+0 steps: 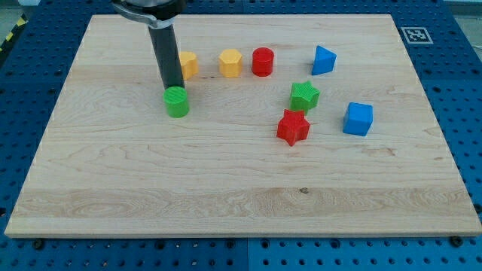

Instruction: Push the yellow heart up a bit to the left

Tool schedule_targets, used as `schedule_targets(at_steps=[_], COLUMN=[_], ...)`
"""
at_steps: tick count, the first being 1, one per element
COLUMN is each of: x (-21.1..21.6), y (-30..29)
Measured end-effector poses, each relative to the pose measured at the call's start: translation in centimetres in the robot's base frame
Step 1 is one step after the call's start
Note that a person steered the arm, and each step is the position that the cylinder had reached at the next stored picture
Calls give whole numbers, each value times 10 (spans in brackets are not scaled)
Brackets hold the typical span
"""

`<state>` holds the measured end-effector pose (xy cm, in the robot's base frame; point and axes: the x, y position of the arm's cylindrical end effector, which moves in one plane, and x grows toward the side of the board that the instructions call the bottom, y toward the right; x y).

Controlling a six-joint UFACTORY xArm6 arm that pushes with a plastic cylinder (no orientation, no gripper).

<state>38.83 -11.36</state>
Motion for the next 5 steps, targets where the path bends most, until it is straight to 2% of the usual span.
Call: schedule_targets(at_steps=[5], x=[-25], y=[7])
